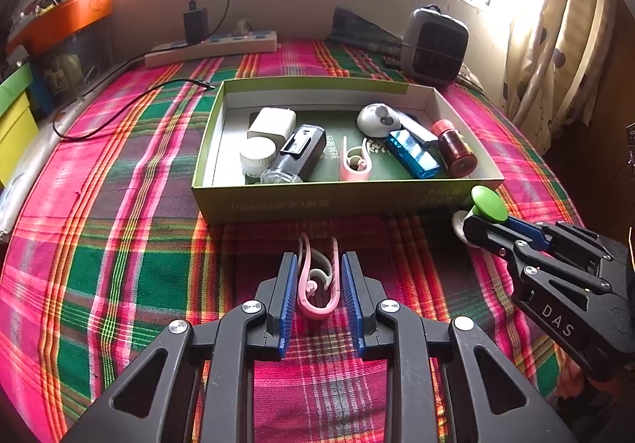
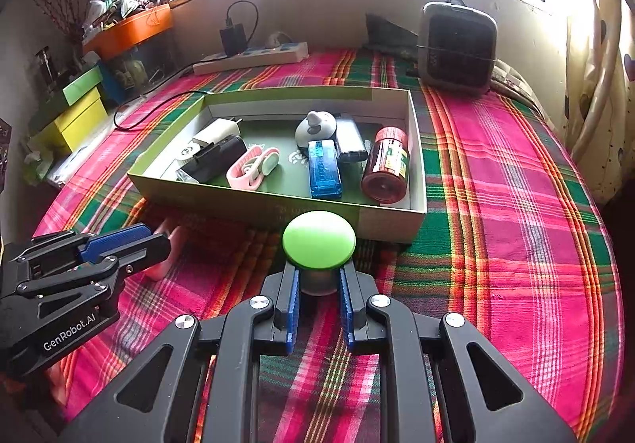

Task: Organize rigid objects
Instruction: 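Lift the pink hook and green mushroom object and carry both toward the tray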

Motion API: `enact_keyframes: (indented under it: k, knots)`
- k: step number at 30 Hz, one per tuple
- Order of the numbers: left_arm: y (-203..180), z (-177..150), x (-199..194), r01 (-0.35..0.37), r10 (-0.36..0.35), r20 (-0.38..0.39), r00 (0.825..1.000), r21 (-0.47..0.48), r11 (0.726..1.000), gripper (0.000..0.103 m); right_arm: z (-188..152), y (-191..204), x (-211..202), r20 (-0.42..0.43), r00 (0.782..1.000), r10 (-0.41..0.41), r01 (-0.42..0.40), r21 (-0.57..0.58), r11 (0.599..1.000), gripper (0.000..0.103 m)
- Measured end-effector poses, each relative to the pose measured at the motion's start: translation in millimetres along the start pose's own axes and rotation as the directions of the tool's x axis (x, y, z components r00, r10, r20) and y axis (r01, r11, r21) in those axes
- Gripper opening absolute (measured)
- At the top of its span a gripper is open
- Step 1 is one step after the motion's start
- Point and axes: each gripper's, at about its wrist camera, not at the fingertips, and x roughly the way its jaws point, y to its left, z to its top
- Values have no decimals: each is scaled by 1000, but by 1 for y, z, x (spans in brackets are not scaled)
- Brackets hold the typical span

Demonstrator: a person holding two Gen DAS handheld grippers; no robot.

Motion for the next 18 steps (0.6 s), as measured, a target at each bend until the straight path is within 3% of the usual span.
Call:
enact_keyframes:
  k: [5,14,16,18]
  knots:
    - [0,-2,-7,0,0,4,1000,4,1000,16,1,0,-8,17,1000,4,-4,0,1000,18]
    - [6,-5,-9,9,-9,-8,1000,-5,1000,15,2,2,-14,32,999,20,-20,1,1000,18]
    - [9,-5,-9,44,-44,-12,999,-33,998,19,1,1,-13,31,999,21,-21,4,1000,18]
    - [7,-5,-9,49,-50,-6,999,-36,998,30,1,2,-12,27,999,22,-22,4,1000,18]
